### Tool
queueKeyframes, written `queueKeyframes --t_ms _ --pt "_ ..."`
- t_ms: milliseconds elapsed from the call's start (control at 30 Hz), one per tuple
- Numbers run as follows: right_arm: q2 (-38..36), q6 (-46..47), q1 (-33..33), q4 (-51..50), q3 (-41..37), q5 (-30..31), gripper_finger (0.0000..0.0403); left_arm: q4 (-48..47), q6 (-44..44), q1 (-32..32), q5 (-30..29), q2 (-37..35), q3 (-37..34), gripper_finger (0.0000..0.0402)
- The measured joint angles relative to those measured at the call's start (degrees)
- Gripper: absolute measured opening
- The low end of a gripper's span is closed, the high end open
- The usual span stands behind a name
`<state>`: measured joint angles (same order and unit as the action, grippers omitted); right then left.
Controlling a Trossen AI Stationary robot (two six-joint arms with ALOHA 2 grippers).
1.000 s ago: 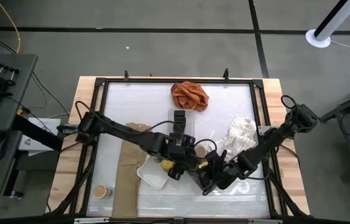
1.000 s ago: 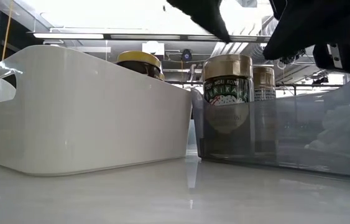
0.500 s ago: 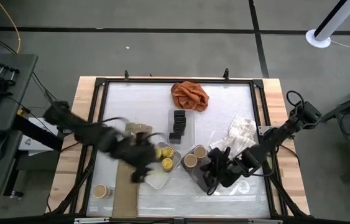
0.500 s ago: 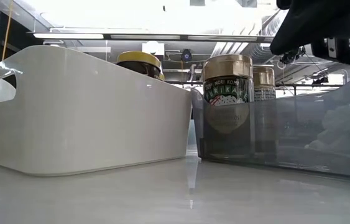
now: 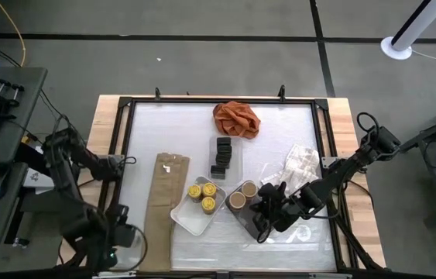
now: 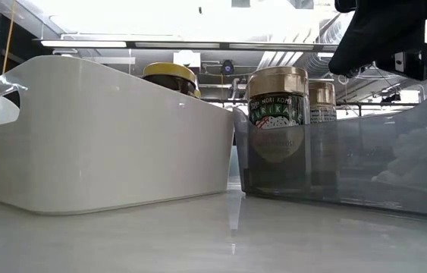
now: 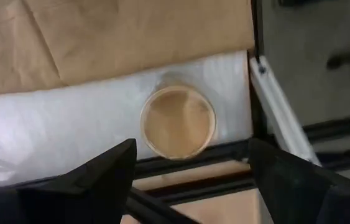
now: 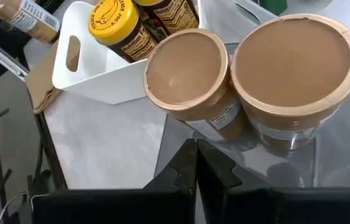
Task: Sort spices by type
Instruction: Put the gold seasoning bottle into the black transparent bin
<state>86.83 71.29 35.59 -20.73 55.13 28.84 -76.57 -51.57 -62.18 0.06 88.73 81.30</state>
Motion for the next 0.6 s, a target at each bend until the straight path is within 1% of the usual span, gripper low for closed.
queueKeyframes --t_ms 100,200,367,500,600 --pt "0.00 0.00 0.00 -0.52 0.00 0.03 0.0000 -0.34 2.19 -1.60 -2.19 1.53 -0.05 0.0294" --pt "0.00 0.00 0.00 -0.59 0.00 0.04 0.0000 -0.02 2.71 -1.81 -1.93 3.40 -0.04 0.0294" --pt "0.00 0.00 0.01 -0.90 0.00 0.09 0.0000 -0.21 6.05 -1.78 -2.25 7.05 -0.04 0.0294" --pt "0.00 0.21 0.00 -0.90 0.00 0.09 0.0000 -0.41 4.91 -1.63 -1.56 9.32 -0.04 0.0294" --pt "0.00 0.22 0.00 -0.90 0.00 0.10 0.0000 -0.33 1.89 -1.79 -1.52 9.16 -1.18 0.0294"
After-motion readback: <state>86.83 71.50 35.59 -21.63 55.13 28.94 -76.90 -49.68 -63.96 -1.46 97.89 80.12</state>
